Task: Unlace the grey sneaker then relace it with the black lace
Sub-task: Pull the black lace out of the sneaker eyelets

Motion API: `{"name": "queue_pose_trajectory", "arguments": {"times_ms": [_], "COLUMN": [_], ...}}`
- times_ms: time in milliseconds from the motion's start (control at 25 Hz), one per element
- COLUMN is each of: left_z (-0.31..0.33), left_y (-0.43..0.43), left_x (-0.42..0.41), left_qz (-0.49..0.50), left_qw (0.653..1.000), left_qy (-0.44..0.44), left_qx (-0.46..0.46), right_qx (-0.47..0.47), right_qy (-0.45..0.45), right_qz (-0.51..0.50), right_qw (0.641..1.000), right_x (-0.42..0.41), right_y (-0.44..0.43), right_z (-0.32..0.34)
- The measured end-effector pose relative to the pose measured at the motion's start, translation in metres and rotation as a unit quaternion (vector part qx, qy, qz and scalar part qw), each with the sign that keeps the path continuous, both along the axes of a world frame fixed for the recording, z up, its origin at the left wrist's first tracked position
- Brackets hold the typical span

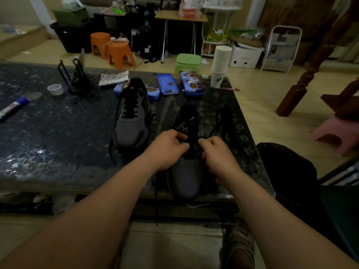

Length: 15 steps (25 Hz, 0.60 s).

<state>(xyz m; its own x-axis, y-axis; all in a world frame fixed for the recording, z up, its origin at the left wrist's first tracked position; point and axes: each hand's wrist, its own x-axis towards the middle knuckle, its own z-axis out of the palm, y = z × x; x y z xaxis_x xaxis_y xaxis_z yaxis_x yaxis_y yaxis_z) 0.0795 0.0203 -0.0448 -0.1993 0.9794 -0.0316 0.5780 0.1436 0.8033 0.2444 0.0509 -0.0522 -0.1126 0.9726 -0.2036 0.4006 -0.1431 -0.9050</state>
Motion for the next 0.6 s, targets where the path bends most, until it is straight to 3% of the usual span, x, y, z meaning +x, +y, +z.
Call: {"name": "queue_pose_trajectory", "arguments": {"times_ms": [160,360,600], "left_z": [0.007,0.012,0.005], "left_y": [0.005,0.008,0.005], "left_x": [0.001,-0.012,-0.021], "left_qz": [-0.008,-0.058,-0.085], "left_qw": [1.0,0.998,0.978], "left_qy": [-0.011,0.023,-0.193], "left_qx": [-0.002,-0.008,0.008], "right_qx": [0.072,0.083,0.084], "right_qy": [-0.069,-0.091,-0.068], "right_qz": [0.004,0.033,0.055], "right_qw": [0.995,0.992,0.993], "right_x": [-0.01,-0.009,-0.008], "right_y": [0.0,0.007,0.008], "right_z": [0.009,0.007,0.003]}}
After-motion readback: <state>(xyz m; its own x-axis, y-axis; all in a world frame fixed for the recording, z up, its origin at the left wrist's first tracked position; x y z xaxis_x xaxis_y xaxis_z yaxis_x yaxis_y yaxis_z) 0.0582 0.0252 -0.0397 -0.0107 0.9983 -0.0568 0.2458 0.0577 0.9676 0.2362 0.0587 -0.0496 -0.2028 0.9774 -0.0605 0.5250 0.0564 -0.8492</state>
